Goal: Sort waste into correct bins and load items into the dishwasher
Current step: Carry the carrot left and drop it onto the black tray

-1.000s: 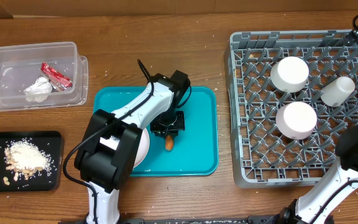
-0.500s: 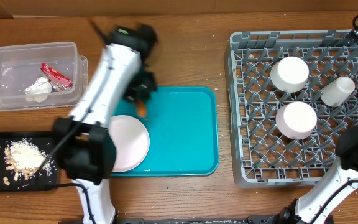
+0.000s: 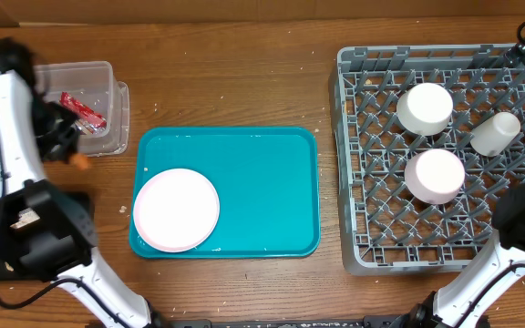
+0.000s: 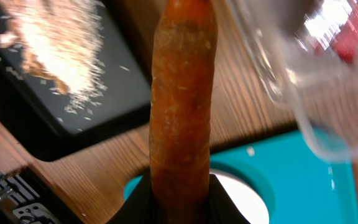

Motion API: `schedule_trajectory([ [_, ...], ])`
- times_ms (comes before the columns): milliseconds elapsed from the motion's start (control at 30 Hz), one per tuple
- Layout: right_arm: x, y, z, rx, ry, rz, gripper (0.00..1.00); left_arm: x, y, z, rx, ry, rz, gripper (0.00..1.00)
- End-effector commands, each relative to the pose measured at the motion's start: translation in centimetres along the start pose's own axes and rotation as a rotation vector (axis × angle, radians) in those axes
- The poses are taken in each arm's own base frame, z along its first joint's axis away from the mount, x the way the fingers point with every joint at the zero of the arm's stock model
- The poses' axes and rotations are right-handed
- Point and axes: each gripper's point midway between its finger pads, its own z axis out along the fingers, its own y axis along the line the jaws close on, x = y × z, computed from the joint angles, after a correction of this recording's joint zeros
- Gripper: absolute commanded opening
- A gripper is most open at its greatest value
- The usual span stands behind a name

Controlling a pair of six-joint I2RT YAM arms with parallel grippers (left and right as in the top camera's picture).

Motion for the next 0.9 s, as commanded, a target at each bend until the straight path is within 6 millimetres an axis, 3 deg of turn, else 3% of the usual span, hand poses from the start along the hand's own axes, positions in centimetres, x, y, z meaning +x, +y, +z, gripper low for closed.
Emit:
schedule_trajectory([
  [0, -0.5, 0.4, -1.9, -0.023, -0.048, 0.000, 1.00, -1.7, 1.7, -0.3, -0.005, -0.032, -0.091, 0.08],
  [100, -0.5, 0.4, -1.9, -0.023, -0.049, 0.000, 1.00, -3.6, 3.5, 0.8, -0.024, -0.059, -0.155, 0.21],
  [167, -0.5, 0.4, -1.9, -0.023, -0.048, 0.000, 1.00, -4.0, 4.3, 1.9, -0.022, -0.039, -0.196, 0.22],
  [633, -0.5, 0.4, -1.9, -0.023, -0.048, 0.000, 1.00, -1.3, 7.4, 11.9, -0.064, 0.118, -0.295, 0.23],
  [867, -0.5, 0.4, -1.9, -0.023, -0.049, 0.000, 1.00, -2.1, 9.7, 12.7, -0.099, 0.104, -0.336, 0.25],
])
